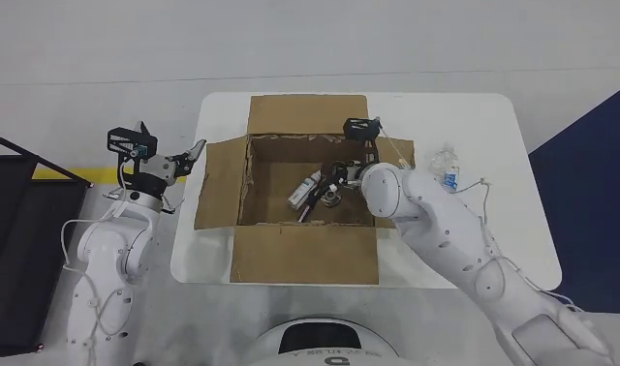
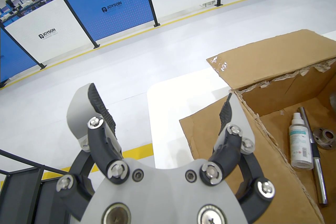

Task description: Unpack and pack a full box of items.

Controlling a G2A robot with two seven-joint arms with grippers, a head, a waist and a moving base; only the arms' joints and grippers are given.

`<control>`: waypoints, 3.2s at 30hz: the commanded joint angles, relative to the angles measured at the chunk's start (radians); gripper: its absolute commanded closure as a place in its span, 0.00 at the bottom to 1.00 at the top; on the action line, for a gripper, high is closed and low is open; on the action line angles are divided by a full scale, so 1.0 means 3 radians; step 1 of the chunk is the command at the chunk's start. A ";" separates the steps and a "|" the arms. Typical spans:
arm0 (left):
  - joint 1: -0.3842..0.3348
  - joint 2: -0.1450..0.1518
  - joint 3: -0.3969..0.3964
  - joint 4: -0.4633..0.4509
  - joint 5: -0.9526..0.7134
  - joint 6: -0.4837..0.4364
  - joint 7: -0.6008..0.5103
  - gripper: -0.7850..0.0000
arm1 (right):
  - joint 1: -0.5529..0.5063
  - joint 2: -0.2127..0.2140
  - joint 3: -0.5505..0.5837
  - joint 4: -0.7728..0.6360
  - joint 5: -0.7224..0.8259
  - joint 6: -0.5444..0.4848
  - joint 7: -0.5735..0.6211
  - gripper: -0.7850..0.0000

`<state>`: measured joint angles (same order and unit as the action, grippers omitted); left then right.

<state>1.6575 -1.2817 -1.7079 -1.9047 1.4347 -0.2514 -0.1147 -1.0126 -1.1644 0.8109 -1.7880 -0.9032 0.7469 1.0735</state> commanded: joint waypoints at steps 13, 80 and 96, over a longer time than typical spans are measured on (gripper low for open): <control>0.0000 0.0000 0.0000 0.0000 0.0000 0.0000 0.0000 0.00 | 0.0401 -0.0292 -0.0442 0.0976 -0.0631 -0.0188 0.0190 1.00; 0.0000 0.0000 0.0000 0.0000 0.0000 0.0000 0.0000 0.00 | -0.0874 -0.1860 0.3522 -0.0303 -0.1943 -0.1378 0.1378 0.00; 0.0000 0.0000 0.0000 0.0000 0.0000 0.0000 0.0000 0.00 | -0.0792 -0.2022 0.2641 -0.0016 -0.2356 -0.1353 0.1353 0.02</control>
<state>1.6575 -1.2817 -1.7079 -1.9047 1.4347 -0.2514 -0.1147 -1.2464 -1.7687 1.6103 -1.7893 -1.6053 0.3390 1.4810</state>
